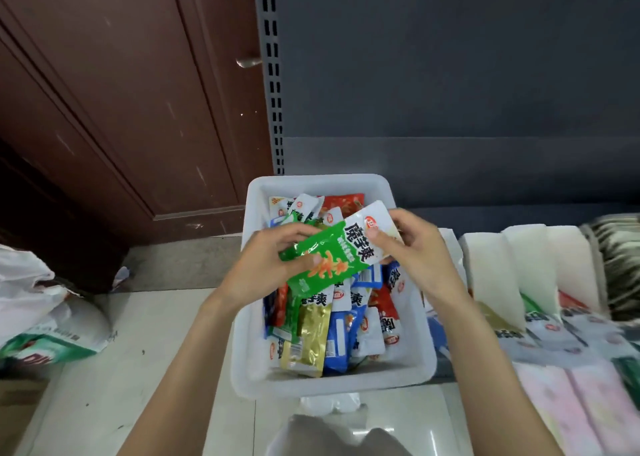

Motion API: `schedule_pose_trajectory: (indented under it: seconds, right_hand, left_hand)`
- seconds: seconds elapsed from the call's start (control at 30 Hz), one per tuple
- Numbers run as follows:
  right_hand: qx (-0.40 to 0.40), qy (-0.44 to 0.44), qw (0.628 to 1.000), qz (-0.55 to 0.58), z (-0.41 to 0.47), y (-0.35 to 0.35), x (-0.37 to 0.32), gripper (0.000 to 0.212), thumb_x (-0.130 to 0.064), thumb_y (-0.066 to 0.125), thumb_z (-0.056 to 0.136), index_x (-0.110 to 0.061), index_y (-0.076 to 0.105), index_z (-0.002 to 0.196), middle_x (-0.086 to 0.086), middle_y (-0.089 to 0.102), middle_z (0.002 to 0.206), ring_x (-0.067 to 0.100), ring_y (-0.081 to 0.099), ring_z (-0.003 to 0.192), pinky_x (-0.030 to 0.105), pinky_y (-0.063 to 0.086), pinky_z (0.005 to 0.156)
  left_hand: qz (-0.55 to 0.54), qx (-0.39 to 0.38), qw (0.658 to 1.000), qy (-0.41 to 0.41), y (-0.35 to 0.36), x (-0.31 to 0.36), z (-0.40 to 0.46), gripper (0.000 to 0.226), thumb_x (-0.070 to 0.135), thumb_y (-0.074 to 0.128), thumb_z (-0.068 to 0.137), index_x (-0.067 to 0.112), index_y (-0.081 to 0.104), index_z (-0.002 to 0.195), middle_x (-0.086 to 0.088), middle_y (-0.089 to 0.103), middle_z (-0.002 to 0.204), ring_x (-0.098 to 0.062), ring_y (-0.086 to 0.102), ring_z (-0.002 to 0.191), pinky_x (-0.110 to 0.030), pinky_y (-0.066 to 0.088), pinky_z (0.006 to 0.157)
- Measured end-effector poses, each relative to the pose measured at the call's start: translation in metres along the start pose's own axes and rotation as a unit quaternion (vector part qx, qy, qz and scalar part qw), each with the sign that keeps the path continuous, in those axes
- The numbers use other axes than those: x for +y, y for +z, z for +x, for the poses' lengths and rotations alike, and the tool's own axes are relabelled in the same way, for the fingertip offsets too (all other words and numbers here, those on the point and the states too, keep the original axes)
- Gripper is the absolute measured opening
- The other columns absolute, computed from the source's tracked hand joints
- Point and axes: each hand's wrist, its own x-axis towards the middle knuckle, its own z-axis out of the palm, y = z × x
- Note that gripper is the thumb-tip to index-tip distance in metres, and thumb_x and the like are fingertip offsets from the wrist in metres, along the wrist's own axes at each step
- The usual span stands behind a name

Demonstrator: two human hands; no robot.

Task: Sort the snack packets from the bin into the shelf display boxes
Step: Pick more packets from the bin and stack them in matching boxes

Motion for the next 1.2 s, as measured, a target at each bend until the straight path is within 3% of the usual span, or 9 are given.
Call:
schedule_pose_trajectory:
  seconds: [0.17,0.33,0.43,0.5,0.7,0.83,0.9,1.03,1.2]
  right_hand:
    - [0.081,0.039,0.994,0.056,-0.041,-0.056,0.019,0.011,-0.009,0.064,0.088,-0.009,0.064,0.098,0.003,0.071,0.091,0.008,0.067,0.077,0.022,0.054,0.055]
    - [0.252,0.019,0.963,0.097,-0.086,-0.147,0.045,0.009,-0.012,0.064,0.089,-0.018,0.065,0.096,0.000,0.071,0.092,0.013,0.067,0.083,0.024,0.056,0.063]
    - [0.358,0.000,0.926,0.122,-0.111,-0.214,0.064,0.013,-0.010,0.064,0.089,-0.023,0.063,0.089,-0.009,0.070,0.081,0.010,0.064,0.078,0.022,0.055,0.062]
    - [0.374,0.006,0.921,0.109,-0.121,-0.257,0.076,0.017,-0.009,0.064,0.089,-0.026,0.062,0.089,-0.011,0.068,0.080,0.001,0.064,0.071,0.018,0.053,0.059]
    - [0.276,-0.003,0.961,0.017,-0.121,-0.334,0.107,0.019,-0.012,0.063,0.090,-0.030,0.061,0.088,0.000,0.066,0.091,0.012,0.065,0.080,0.020,0.054,0.061]
    - [0.199,-0.031,0.974,-0.104,-0.104,-0.341,0.114,0.011,-0.017,0.059,0.093,-0.015,0.063,0.102,-0.002,0.067,0.097,0.016,0.066,0.091,0.035,0.058,0.072]
    - [0.175,-0.090,0.964,-0.179,-0.093,-0.339,0.115,0.017,-0.020,0.059,0.093,-0.010,0.064,0.106,0.001,0.070,0.099,0.013,0.066,0.087,0.030,0.056,0.066]
    - [0.120,-0.216,0.916,-0.316,-0.065,-0.328,0.116,0.011,-0.016,0.062,0.091,-0.010,0.066,0.100,-0.008,0.058,0.070,0.011,0.053,0.056,0.011,0.029,0.047]
    - [0.021,-0.285,0.861,-0.421,-0.031,-0.301,0.131,0.009,-0.012,0.061,0.089,-0.014,0.068,0.093,0.001,0.070,0.080,0.023,0.064,0.061,0.028,0.049,0.053]
  left_hand:
    - [0.056,-0.010,0.996,0.066,0.069,0.031,0.012,0.036,0.016,0.075,0.079,0.043,0.057,0.095,0.028,0.062,0.096,0.015,0.056,0.095,-0.001,0.037,0.086]
    - [0.034,0.077,0.993,0.081,0.159,0.052,0.021,0.036,0.020,0.069,0.085,0.026,0.057,0.117,0.016,0.061,0.114,0.006,0.054,0.106,-0.008,0.039,0.090]
    - [0.060,0.057,0.995,0.062,0.211,0.061,0.022,0.029,0.019,0.066,0.086,0.027,0.057,0.113,0.014,0.061,0.114,0.001,0.056,0.105,-0.011,0.040,0.090]
    - [0.083,0.032,0.995,0.053,0.243,0.069,0.022,0.025,0.019,0.065,0.087,0.026,0.059,0.110,0.013,0.063,0.111,-0.001,0.057,0.102,-0.008,0.040,0.086]
    - [0.162,0.008,0.987,0.002,0.309,0.092,0.021,0.020,0.027,0.066,0.087,0.029,0.062,0.107,0.014,0.064,0.107,-0.002,0.058,0.100,-0.018,0.043,0.089]
    - [0.282,-0.005,0.959,-0.017,0.336,0.100,0.017,0.027,0.035,0.066,0.086,0.028,0.064,0.111,0.012,0.065,0.110,-0.009,0.057,0.101,-0.024,0.041,0.088]
    - [0.332,-0.016,0.942,-0.031,0.346,0.100,0.017,0.028,0.037,0.064,0.086,0.029,0.064,0.114,0.009,0.065,0.113,-0.014,0.057,0.102,-0.027,0.041,0.087]
    - [0.438,-0.085,0.894,-0.049,0.359,0.098,0.026,0.036,0.044,0.060,0.087,0.034,0.059,0.122,0.008,0.061,0.122,-0.015,0.054,0.107,-0.030,0.039,0.090]
    - [0.467,-0.104,0.877,-0.036,0.377,0.089,0.032,0.030,0.038,0.060,0.088,0.034,0.062,0.118,0.011,0.061,0.122,-0.015,0.052,0.107,-0.029,0.034,0.092]
